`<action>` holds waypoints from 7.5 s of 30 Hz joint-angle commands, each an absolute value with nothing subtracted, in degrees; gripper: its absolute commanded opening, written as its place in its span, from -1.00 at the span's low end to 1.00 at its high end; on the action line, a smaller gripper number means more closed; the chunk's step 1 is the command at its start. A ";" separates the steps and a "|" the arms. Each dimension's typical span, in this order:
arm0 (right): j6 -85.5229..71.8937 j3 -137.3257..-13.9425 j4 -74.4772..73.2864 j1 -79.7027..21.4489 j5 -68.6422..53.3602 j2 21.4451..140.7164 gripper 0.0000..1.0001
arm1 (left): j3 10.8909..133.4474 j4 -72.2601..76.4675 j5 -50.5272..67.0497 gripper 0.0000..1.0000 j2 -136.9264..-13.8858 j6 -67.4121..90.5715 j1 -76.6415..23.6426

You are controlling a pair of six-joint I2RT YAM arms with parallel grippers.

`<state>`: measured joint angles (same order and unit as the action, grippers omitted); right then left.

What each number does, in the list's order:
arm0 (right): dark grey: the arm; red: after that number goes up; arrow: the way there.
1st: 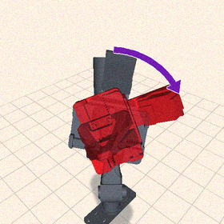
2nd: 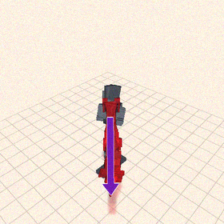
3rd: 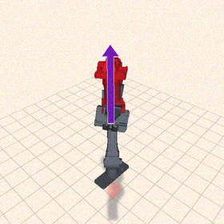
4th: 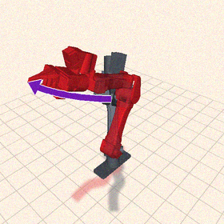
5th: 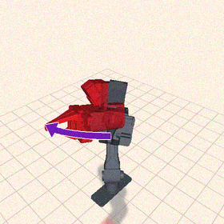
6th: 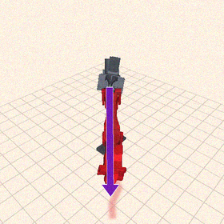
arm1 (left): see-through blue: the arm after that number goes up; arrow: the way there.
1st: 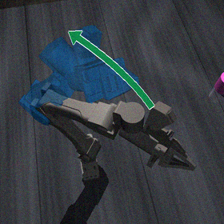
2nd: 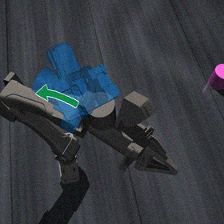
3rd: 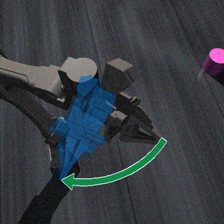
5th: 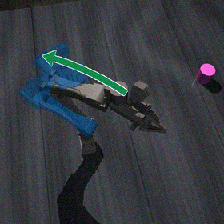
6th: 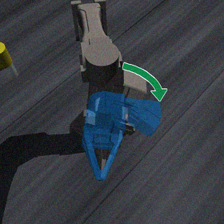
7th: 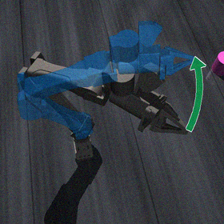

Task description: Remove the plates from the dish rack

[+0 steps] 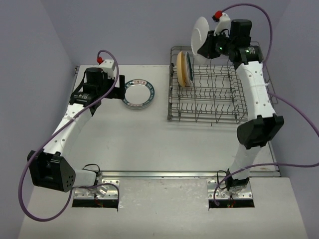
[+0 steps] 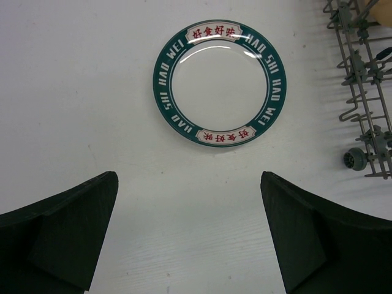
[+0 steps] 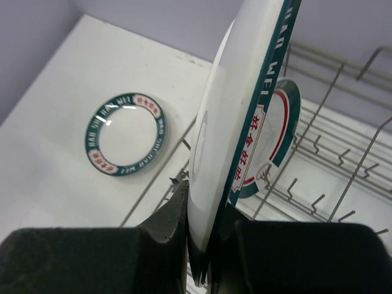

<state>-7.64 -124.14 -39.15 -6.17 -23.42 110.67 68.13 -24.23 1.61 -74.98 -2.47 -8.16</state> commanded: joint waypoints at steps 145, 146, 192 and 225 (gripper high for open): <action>-9.55 -114.26 -19.25 -12.91 -12.32 111.95 -1.00 | 69.57 -21.71 7.04 1.00 -73.39 4.88 -2.99; -10.81 -114.58 -19.25 -12.41 -13.71 110.58 -1.00 | 69.64 -21.83 7.22 1.00 -73.32 4.99 -2.99; 102.07 -17.22 17.04 -43.16 -7.65 34.20 -1.00 | 73.74 -38.33 47.22 0.56 -73.33 0.26 -14.22; 99.56 -17.31 20.92 -51.68 -1.76 42.10 0.82 | 74.80 -35.06 53.00 -1.00 -82.09 3.80 -5.26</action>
<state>103.11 -14.59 16.57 -51.27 -5.07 42.63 72.34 -39.87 45.08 -79.61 0.35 -15.90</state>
